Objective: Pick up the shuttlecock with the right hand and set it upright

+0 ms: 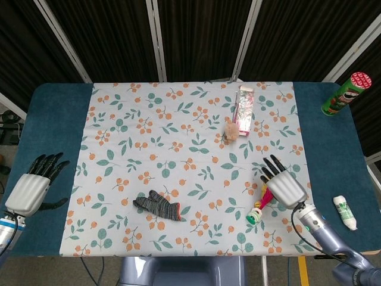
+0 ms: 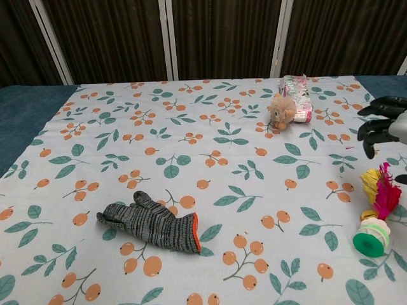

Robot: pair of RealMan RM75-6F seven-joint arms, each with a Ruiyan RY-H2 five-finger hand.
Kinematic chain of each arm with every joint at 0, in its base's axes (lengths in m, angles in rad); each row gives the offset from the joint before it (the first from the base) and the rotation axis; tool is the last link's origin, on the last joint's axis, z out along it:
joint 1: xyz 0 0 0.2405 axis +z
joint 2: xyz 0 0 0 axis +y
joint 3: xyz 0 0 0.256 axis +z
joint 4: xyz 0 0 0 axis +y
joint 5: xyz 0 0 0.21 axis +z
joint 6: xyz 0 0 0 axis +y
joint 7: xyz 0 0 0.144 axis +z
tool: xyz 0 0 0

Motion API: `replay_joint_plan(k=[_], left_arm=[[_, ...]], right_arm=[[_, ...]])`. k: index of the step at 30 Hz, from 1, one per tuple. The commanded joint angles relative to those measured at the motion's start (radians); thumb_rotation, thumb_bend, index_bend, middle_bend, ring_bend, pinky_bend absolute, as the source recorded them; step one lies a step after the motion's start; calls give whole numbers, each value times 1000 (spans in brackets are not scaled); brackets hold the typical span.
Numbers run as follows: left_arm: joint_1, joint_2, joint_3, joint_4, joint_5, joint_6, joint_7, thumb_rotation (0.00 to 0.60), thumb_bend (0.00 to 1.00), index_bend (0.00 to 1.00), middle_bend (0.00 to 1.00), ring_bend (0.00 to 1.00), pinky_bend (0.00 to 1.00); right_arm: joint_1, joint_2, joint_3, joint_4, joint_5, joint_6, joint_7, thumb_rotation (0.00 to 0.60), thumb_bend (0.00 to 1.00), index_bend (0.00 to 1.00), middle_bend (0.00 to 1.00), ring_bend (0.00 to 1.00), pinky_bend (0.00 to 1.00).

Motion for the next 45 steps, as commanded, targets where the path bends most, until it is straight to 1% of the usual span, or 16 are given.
replay_joint_plan(k=[1,6,12,21,26,28,34,41,45], left_arm=[[0,0,1,1,1,0,-2,529,210,119,0,0,0],[0,1,1,1,1,-1,-3,532,210,119,0,0,0],[0,0,0,1,0,-1,1,528,211,119,0,0,0],[0,-1,0,1,-1,1,3,530,210,119,0,0,0],[0,-1,0,1,0,0,2,529,211,119,0,0,0],[0,-1,0,1,-1,-1,2,528,210,119,0,0,0],[0,-1,-1,0,-2,-1,2,530,208,119,0,0,0],[0,-1,-1,-1,-3,-2,2,529,209,119,0,0,0],[0,-1,-1,-1,-3,-2,3,528,210,119,0,0,0]], right_arm=[[16,-32,-1,25,19,-30,-24,600,169,419,233,58,0],[26,-58,2,51,41,-51,-52,600,168,445,233,58,0],[36,-63,12,70,68,-64,-55,600,170,483,249,63,0],[48,-74,6,98,81,-79,-74,600,170,511,272,76,0],[54,-85,2,120,91,-91,-83,600,185,535,303,91,0],[55,-88,1,125,95,-93,-83,600,207,545,313,95,0],[59,-93,-2,136,104,-99,-82,600,274,552,316,96,0],[61,-91,-6,137,102,-90,-85,600,277,548,315,96,0],[70,-84,-18,135,75,-80,-117,600,277,537,316,95,0]])
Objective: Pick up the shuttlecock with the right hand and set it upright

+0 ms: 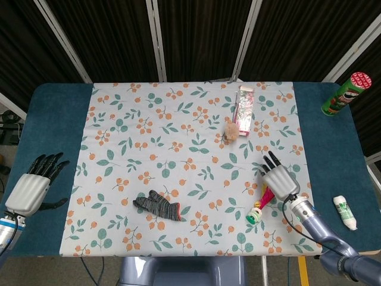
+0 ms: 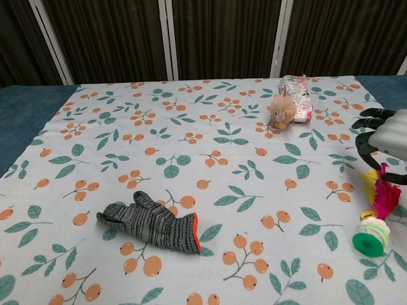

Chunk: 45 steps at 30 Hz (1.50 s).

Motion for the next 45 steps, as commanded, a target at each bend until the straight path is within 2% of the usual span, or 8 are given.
replay_joint_plan(k=[1,11,16,21,35,40,45], left_arm=[[0,0,0,0,0,0,0,529,210,119,0,0,0],[0,0,0,0,-1,-1,-1,529,209,119,0,0,0],[0,1,0,-1,0,-1,-3,529,211,119,0,0,0],[-1,1,0,-1,0,-2,-2,531,210,120,0,0,0],[-1,2,1,-1,0,-3,-5,529,210,119,0,0,0],[-1,2,1,0,1,-2,-5,529,210,119,0,0,0],[-1,2,1,0,1,-3,-4,529,210,119,0,0,0]], right_arm=[[10,10,-12,-4,-25,4,-35,600,277,534,316,92,0],[33,63,-6,-104,5,-58,-188,600,277,472,301,57,0],[40,89,9,-173,68,-110,-306,600,276,463,293,48,0],[45,93,17,-211,117,-135,-369,600,277,463,293,48,0],[55,63,8,-201,174,-155,-442,600,282,499,293,50,0],[56,58,3,-196,173,-145,-444,600,340,556,294,60,0],[58,59,1,-197,174,-140,-442,600,359,565,299,60,0]])
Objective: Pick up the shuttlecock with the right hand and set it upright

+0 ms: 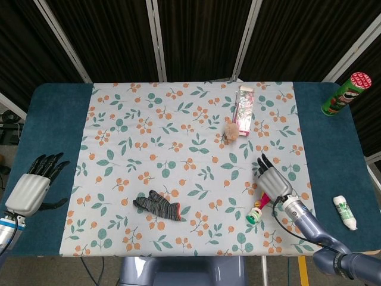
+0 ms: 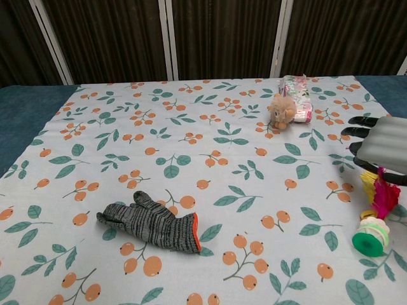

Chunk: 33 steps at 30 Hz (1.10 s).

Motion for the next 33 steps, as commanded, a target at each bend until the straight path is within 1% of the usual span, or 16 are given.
replay_joint_plan(k=[1,9,19,25,33], left_arm=[[0,0,0,0,0,0,0,527,210,119,0,0,0],[0,0,0,0,1,0,-1,529,210,119,0,0,0],[0,0,0,0,0,-1,-1,530,211,119,0,0,0],[0,1,0,-1,0,-1,-1,529,209,119,0,0,0],[0,1,0,-1,-1,0,0,528,211,119,0,0,0]], right_arm=[[1,0,-1,0,0,1,0,600,363,568,302,60,0],[2,-3,-8,3,3,6,1,600,409,596,324,66,0],[7,7,-7,-9,2,27,-20,600,419,619,332,70,0],[11,60,19,-81,6,72,-72,600,422,625,332,71,0],[0,125,49,-186,47,131,-168,600,422,625,332,71,0]])
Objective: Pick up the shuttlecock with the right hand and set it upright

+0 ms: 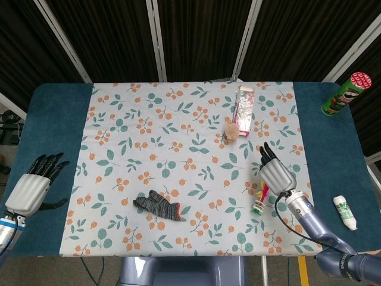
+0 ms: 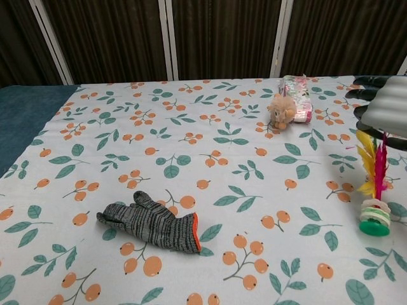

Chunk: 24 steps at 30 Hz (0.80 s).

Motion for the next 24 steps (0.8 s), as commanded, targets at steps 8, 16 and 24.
replay_joint_plan(k=[8,16,24], left_arm=[[0,-1,0,0,0,1,1,529,210,119,0,0,0],[1,-1,0,0,0,2,2,531,210,119,0,0,0],[1,-1,0,0,0,2,2,527,210,119,0,0,0]], right_arm=[[-27,60,19,-103,58,86,-160,600,424,625,332,72,0],[-46,45,40,-124,74,189,-279,600,425,625,332,72,0],[-47,28,39,-123,106,207,-348,600,424,625,332,72,0]])
